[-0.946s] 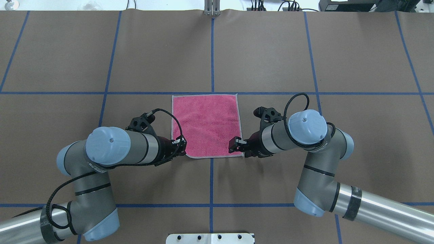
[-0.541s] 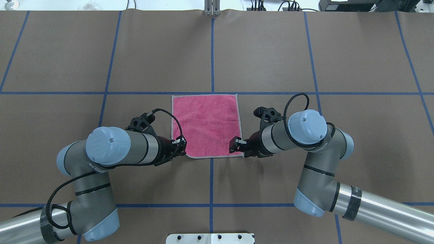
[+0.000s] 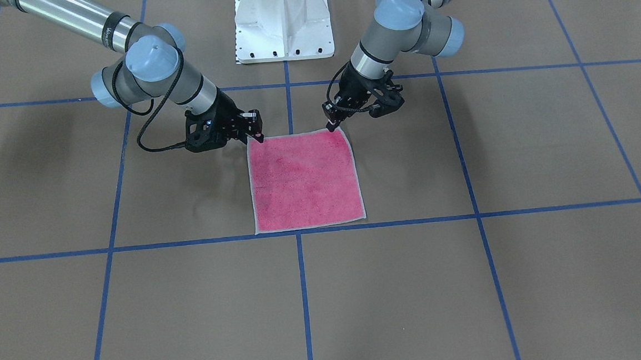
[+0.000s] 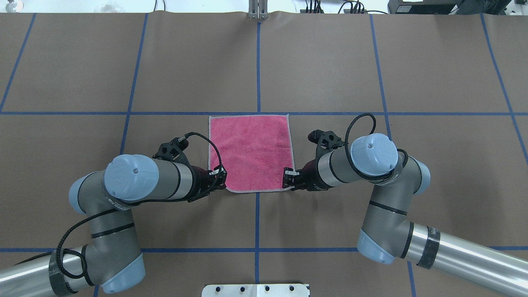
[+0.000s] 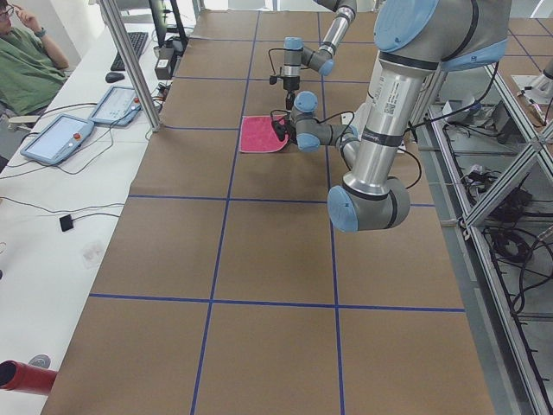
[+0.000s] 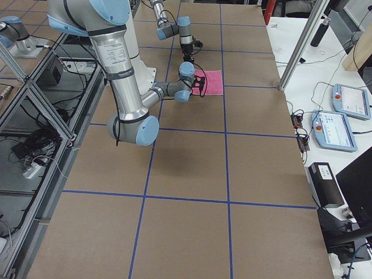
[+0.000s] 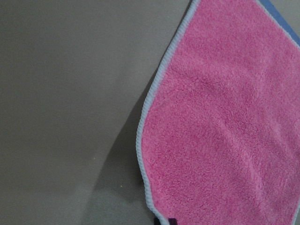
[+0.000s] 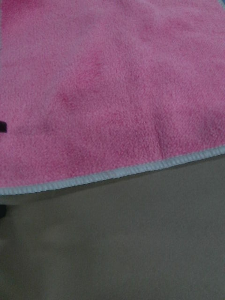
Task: Fold towel twice with both arms
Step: 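Lift both near corners and fold them over toward the far edge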
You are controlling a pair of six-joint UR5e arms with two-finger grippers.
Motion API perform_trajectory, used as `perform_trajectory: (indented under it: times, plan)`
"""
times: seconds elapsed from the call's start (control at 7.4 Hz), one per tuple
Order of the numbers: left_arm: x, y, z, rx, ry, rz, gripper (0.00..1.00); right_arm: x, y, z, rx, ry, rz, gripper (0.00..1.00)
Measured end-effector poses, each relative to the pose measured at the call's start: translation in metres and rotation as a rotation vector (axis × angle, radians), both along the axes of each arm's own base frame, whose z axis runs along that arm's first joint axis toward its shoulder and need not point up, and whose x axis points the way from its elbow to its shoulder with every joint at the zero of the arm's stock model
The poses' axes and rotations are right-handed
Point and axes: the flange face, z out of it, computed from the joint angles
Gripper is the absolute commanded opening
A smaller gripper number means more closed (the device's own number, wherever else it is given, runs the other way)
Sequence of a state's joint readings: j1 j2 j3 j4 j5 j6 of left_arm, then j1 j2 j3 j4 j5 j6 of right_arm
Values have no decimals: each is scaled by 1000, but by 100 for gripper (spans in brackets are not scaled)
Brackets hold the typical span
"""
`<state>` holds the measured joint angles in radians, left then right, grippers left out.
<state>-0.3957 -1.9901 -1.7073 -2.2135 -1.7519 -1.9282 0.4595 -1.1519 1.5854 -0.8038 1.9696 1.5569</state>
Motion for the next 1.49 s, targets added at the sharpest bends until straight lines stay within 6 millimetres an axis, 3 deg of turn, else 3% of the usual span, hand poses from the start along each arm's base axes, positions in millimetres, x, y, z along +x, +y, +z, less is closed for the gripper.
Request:
perform_trajectory:
  times: [0.68,1.08,1.49]
  plan:
    - [0,0,-1,0,1,-1,0,5,-3,-6,-10,-13,12,0]
    - [-14,-5,-15,11,31,-11,0,25,2,-42,-68,-86,40,0]
    - [-27,1,-19,10,49,8,0,41,9,-59,-76,-126,42,0]
